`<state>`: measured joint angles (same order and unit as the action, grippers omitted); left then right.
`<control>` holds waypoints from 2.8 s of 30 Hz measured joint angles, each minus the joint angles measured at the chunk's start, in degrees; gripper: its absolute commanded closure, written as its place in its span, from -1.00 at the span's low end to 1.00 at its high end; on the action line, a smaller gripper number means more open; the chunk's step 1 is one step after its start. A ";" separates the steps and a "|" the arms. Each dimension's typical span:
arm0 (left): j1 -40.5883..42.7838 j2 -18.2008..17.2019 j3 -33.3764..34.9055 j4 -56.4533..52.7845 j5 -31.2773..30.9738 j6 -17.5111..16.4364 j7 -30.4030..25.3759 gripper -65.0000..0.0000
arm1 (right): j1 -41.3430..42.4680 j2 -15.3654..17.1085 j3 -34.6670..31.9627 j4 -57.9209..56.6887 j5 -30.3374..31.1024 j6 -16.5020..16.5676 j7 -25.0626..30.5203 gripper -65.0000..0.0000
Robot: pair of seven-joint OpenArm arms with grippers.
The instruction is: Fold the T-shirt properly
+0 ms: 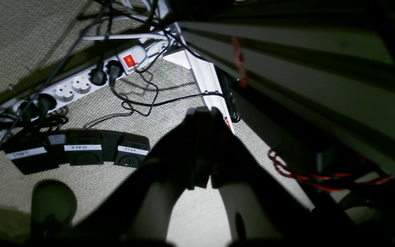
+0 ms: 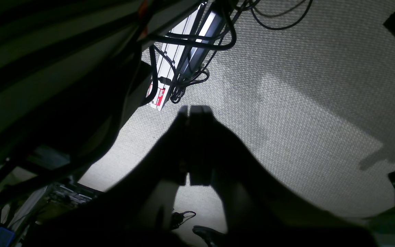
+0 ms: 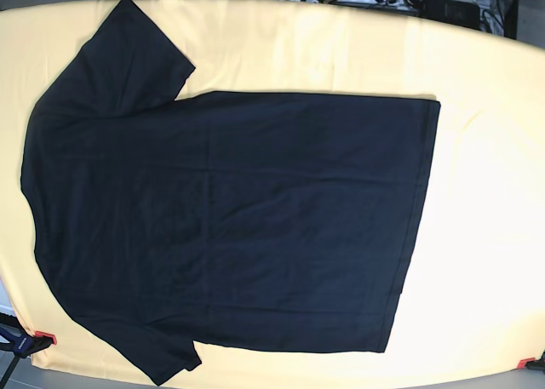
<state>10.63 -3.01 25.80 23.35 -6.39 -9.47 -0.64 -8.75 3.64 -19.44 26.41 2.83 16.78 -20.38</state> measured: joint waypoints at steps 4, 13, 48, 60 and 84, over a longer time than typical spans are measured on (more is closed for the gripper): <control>0.13 -0.02 0.00 0.72 0.00 0.00 0.00 1.00 | -0.09 0.00 0.00 0.11 0.00 1.73 0.00 1.00; 0.13 -0.02 0.00 0.72 0.44 0.02 0.02 1.00 | -0.09 0.00 0.00 0.11 0.00 1.86 -0.02 1.00; 21.16 -14.03 0.02 33.05 4.13 4.46 17.31 1.00 | -25.83 5.86 0.00 38.32 -4.55 -1.70 -22.56 1.00; 39.65 -34.82 0.02 68.57 3.89 5.90 23.89 1.00 | -49.07 13.81 0.00 76.08 -5.18 -6.47 -28.11 1.00; 56.48 -46.01 -0.13 100.59 32.44 16.79 36.52 1.00 | -65.02 22.10 0.00 105.70 -34.62 -23.23 -31.39 1.00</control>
<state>67.11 -49.01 25.67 123.94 26.04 7.31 35.88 -73.78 25.74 -19.44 132.11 -31.79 -6.46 -51.77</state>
